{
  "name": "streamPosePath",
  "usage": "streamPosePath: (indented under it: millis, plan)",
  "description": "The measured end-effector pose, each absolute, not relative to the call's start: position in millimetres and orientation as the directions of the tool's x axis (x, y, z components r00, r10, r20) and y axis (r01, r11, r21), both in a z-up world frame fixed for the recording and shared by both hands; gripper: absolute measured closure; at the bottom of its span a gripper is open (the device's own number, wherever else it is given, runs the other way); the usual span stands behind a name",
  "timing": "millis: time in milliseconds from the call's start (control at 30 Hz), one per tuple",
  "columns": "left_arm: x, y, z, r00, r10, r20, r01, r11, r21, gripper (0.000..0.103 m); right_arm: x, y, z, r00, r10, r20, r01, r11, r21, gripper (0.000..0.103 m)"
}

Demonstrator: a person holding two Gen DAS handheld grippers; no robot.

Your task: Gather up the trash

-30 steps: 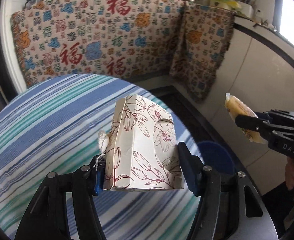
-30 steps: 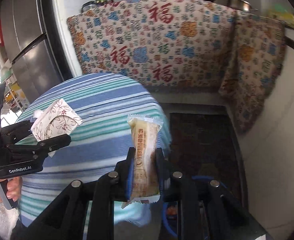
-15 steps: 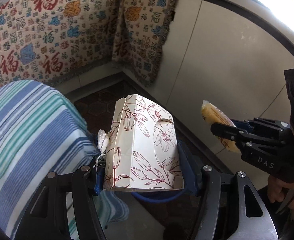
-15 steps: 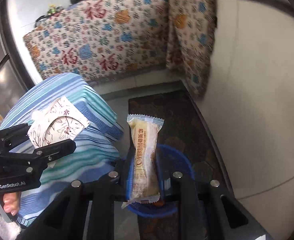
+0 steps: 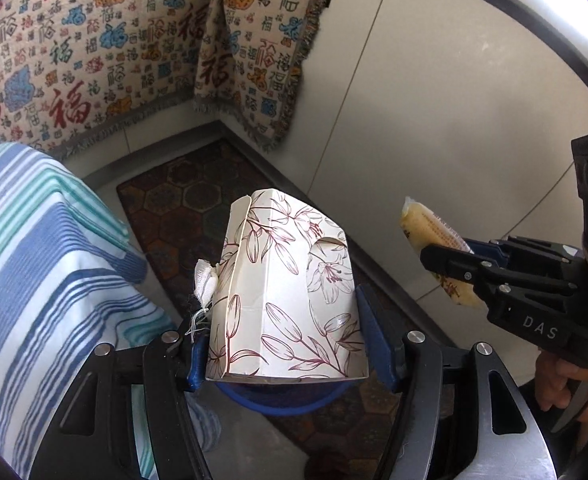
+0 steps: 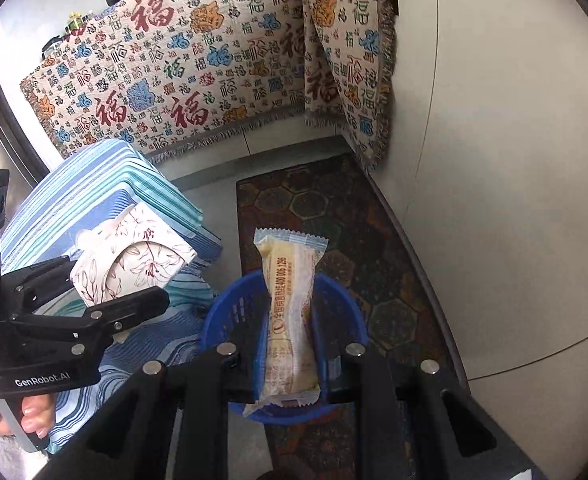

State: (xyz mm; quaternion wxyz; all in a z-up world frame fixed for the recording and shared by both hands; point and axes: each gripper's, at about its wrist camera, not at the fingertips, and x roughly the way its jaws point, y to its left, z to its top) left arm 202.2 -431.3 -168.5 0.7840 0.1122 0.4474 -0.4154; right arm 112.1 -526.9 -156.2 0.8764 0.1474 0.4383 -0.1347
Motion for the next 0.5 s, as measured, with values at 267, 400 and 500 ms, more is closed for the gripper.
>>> streamPosePath:
  millis: [267, 400, 500]
  plan:
    - [209.1, -438.8, -182.6, 0.217, -0.57, -0.792, 0.753, 0.614, -0.235, 0.021, 122.9, -537.3, -169.4, 0.567, -0.08, -0.82, 0.379, 0.909, 0.173, 0.075]
    - [211.8, -437.5, -181.3, 0.234, -0.575, -0.784, 0.748, 0.621, -0.232, 0.016, 124.8, -538.3, -169.1, 0.579, -0.072, -0.812, 0.375, 0.908, 0.187, 0.057]
    - [211.2, -431.1, -175.2, 0.274, -0.565, -0.779, 0.734, 0.646, -0.21, 0.016, 124.7, -537.9, -166.6, 0.586, -0.078, -0.806, 0.379, 0.906, 0.188, 0.056]
